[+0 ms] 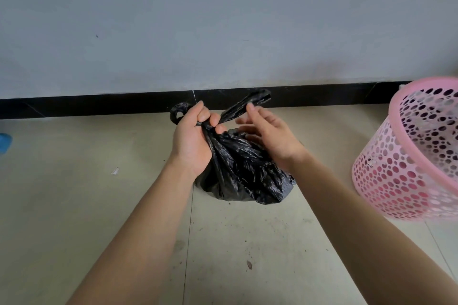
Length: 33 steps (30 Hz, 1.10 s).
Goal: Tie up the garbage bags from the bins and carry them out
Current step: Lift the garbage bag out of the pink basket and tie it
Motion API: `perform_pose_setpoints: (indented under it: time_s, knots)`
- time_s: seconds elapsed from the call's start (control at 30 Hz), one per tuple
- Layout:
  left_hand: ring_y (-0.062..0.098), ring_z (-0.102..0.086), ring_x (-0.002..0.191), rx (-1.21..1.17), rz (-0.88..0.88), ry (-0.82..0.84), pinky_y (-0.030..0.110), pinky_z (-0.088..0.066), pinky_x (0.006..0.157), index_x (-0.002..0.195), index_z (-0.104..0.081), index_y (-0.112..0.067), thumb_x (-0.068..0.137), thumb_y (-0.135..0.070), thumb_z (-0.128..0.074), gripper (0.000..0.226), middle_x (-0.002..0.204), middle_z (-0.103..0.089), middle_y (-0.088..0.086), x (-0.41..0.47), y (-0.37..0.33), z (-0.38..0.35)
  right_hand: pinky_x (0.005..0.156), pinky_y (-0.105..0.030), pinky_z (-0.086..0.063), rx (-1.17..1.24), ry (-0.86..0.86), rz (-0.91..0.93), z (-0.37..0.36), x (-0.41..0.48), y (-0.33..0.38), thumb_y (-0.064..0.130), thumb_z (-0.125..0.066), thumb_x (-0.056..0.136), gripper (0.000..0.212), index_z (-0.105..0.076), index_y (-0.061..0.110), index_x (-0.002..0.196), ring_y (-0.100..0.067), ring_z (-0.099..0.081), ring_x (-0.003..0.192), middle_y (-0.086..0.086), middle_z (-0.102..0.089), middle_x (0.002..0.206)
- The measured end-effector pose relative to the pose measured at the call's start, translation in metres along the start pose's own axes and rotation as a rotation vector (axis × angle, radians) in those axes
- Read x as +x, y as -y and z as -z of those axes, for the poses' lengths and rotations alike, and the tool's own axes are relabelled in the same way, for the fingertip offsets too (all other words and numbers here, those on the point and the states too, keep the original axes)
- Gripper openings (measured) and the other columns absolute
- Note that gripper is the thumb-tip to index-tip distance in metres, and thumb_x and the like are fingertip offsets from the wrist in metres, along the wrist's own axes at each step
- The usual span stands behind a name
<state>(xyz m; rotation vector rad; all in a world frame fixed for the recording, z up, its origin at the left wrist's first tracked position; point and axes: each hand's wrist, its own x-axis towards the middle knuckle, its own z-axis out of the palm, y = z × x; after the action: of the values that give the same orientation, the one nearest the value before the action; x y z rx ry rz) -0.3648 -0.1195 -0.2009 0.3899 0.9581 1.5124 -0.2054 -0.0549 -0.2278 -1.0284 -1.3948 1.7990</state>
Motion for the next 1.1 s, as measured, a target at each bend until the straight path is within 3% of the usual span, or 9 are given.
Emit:
perform_pose_setpoints:
  time_s: [0.1, 0.2, 0.37, 0.47, 0.63, 0.73, 0.83, 0.97, 1.1]
  knots:
    - [0.022, -0.050, 0.070, 0.131, -0.095, 0.002, 0.032, -0.043, 0.073, 0.061, -0.030, -0.019, 0.103, -0.042, -0.040, 0.050, 0.074, -0.050, 0.002, -0.001, 0.000, -0.016, 0.075, -0.031, -0.045, 0.166, -0.106, 0.026, -0.002, 0.006, 0.016, 0.043, -0.054, 0.098, 0.031, -0.059, 0.023, 0.075, -0.013, -0.060, 0.079, 0.003, -0.064, 0.080]
    - [0.026, -0.054, 0.092, 0.189, -0.157, -0.115, 0.042, -0.044, 0.095, 0.058, -0.033, -0.020, 0.102, -0.047, -0.041, 0.052, 0.086, -0.062, 0.001, 0.002, 0.013, -0.022, 0.076, -0.039, -0.047, 0.285, -0.274, -0.130, -0.002, 0.015, 0.010, 0.039, -0.050, 0.097, 0.028, -0.061, 0.017, 0.083, -0.022, -0.057, 0.076, -0.003, -0.059, 0.074]
    - [0.017, -0.054, 0.068, -0.111, -0.047, -0.569, 0.040, -0.054, 0.083, 0.082, -0.043, -0.014, 0.105, -0.028, -0.044, 0.027, 0.072, -0.049, 0.001, 0.001, 0.022, 0.031, 0.059, -0.031, -0.047, 0.220, -0.779, -0.350, 0.065, 0.015, -0.038, 0.019, -0.035, 0.098, 0.025, -0.054, 0.012, 0.083, -0.022, -0.055, 0.066, -0.011, -0.058, 0.085]
    - [0.018, -0.052, 0.066, 0.192, -0.011, -0.681, 0.035, -0.046, 0.067, 0.074, -0.042, -0.017, 0.104, -0.028, -0.045, 0.032, 0.057, -0.051, -0.005, 0.001, 0.026, 0.059, 0.060, -0.032, -0.042, 0.042, -0.912, -0.396, 0.103, 0.009, -0.060, 0.022, -0.033, 0.094, 0.031, -0.057, 0.006, 0.104, -0.027, -0.057, 0.081, -0.007, -0.059, 0.091]
    - [0.022, -0.056, 0.056, 0.332, 0.009, -0.632, 0.032, -0.040, 0.055, 0.075, -0.045, -0.017, 0.100, -0.064, -0.030, 0.055, 0.071, -0.062, 0.005, 0.008, 0.022, 0.061, 0.059, -0.029, -0.043, -0.024, -0.726, -0.217, 0.088, 0.006, -0.044, 0.045, -0.035, 0.101, 0.039, -0.057, 0.016, 0.116, -0.015, -0.057, 0.072, -0.004, -0.061, 0.089]
    - [0.024, -0.061, 0.060, 0.536, 0.178, -0.530, 0.032, -0.042, 0.054, 0.093, -0.054, -0.012, 0.088, -0.083, -0.015, 0.081, 0.086, -0.067, 0.011, 0.012, 0.020, 0.056, 0.087, -0.036, -0.047, -0.105, -0.635, -0.163, 0.082, 0.004, -0.037, 0.072, -0.029, 0.092, 0.071, -0.057, 0.016, 0.126, -0.016, -0.062, 0.096, -0.002, -0.063, 0.110]
    - [0.019, -0.059, 0.061, 0.784, 0.303, -0.424, 0.030, -0.045, 0.051, 0.095, -0.060, -0.010, 0.080, -0.090, -0.028, 0.087, 0.080, -0.064, 0.007, 0.005, 0.024, 0.046, 0.097, -0.043, -0.046, -0.442, -0.581, -0.184, 0.071, 0.005, -0.042, 0.091, -0.019, 0.079, 0.099, -0.062, 0.004, 0.097, -0.027, -0.061, 0.098, -0.010, -0.066, 0.101]
    - [0.018, -0.069, 0.084, 0.884, 0.056, -0.257, 0.036, -0.059, 0.078, 0.091, -0.065, -0.021, 0.078, -0.031, -0.084, 0.025, 0.090, -0.071, -0.005, 0.004, 0.031, 0.041, 0.110, -0.055, -0.034, -0.816, -0.437, -0.157, 0.060, 0.006, -0.052, 0.088, -0.020, 0.080, 0.086, -0.063, 0.022, 0.115, -0.035, -0.046, 0.125, -0.012, -0.056, 0.127]
    - [0.020, -0.067, 0.112, 0.419, -0.015, -0.110, 0.035, -0.050, 0.105, 0.117, -0.063, -0.009, 0.081, 0.006, -0.074, 0.040, 0.116, -0.070, 0.005, 0.007, 0.025, 0.028, 0.114, -0.046, -0.029, -0.853, -0.302, 0.033, 0.049, 0.006, -0.047, 0.060, -0.041, 0.097, 0.050, -0.059, 0.026, 0.129, -0.027, -0.040, 0.134, -0.005, -0.051, 0.138]
